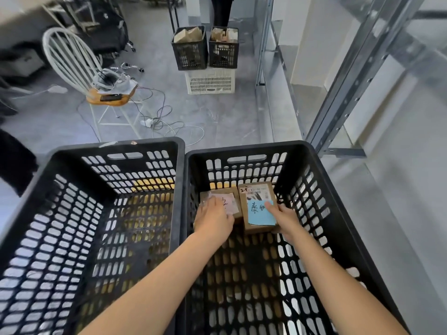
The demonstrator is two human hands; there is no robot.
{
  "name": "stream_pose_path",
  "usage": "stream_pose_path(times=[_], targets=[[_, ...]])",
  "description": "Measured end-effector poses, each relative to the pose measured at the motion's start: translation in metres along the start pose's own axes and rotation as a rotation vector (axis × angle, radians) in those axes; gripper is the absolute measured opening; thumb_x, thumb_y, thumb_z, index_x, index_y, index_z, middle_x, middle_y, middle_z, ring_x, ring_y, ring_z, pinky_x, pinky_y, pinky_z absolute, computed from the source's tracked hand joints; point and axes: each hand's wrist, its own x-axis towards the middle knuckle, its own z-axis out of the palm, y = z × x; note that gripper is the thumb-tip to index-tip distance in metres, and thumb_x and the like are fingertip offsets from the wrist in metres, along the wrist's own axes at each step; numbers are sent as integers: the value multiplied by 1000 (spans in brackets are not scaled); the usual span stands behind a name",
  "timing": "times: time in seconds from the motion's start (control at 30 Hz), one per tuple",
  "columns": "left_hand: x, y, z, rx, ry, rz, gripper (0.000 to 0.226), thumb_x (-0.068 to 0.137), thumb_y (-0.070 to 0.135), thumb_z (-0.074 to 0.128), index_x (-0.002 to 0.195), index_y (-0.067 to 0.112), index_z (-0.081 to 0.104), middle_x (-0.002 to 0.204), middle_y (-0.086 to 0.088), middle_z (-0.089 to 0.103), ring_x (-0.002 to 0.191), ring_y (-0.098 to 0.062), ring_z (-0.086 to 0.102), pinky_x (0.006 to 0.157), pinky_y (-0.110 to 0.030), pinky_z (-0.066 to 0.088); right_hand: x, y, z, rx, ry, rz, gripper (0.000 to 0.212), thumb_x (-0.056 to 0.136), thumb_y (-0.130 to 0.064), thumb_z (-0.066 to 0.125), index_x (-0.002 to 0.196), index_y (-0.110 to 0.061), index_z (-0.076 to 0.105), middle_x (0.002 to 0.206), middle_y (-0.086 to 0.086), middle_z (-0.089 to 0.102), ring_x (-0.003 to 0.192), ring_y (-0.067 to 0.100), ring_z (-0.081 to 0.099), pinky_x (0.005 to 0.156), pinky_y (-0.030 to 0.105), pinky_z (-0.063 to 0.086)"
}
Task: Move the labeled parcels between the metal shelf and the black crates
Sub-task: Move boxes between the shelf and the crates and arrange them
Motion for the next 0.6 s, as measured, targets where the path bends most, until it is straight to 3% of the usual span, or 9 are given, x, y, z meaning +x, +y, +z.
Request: stream_pose_path(times=[0.07,0.17,0.23,0.33,0.5,0.6], targets=[[1,-1,2,25,14,23,58,97,28,49,149,11,29,148,-8,39,138,-27,35,115,-44,34,-2,6,5,24,17,-19,33,94,-28,68,124,-16,63,106,5,74,97,18,71,75,36,61],[3,-3,4,86,70,93,55,97,27,49,147,12,32,148,-7,39,137,-24,35,117,-40,31,-4,13,9,35,54,-42,30,94,-29,69,122,-22,62,101,-1,71,103,19,69,92,42,58],[4,-4,4,116,96,121,55,97,26,49,148,12,32,151,-7,36,140,-23,32,120,-39,24,-6,18,12,46,82,-39,34,93,-29,69,125,-24,60,109,3,71,108,21,68,95,44,57],[4,-5,4,158,126,175,56,97,24,48,149,11,31,156,-7,32,145,-23,26,122,-37,13,-10,25,15,52,121,-58,41,93,-30,69,130,-18,61,115,4,70,107,18,67,82,33,59],[2,-5,5,203,132,227,55,96,24,50,147,10,34,155,-9,34,144,-25,29,120,-38,21,-10,17,10,-51,91,-69,41,94,-32,68,132,-16,60,104,-2,71,96,12,69,66,23,57],[1,-4,5,194,115,265,53,96,23,50,146,10,36,152,-8,37,142,-24,31,119,-38,24,-11,7,4,-154,60,-93,44,98,-30,63,138,-13,56,104,-14,64,89,6,68,57,15,54]])
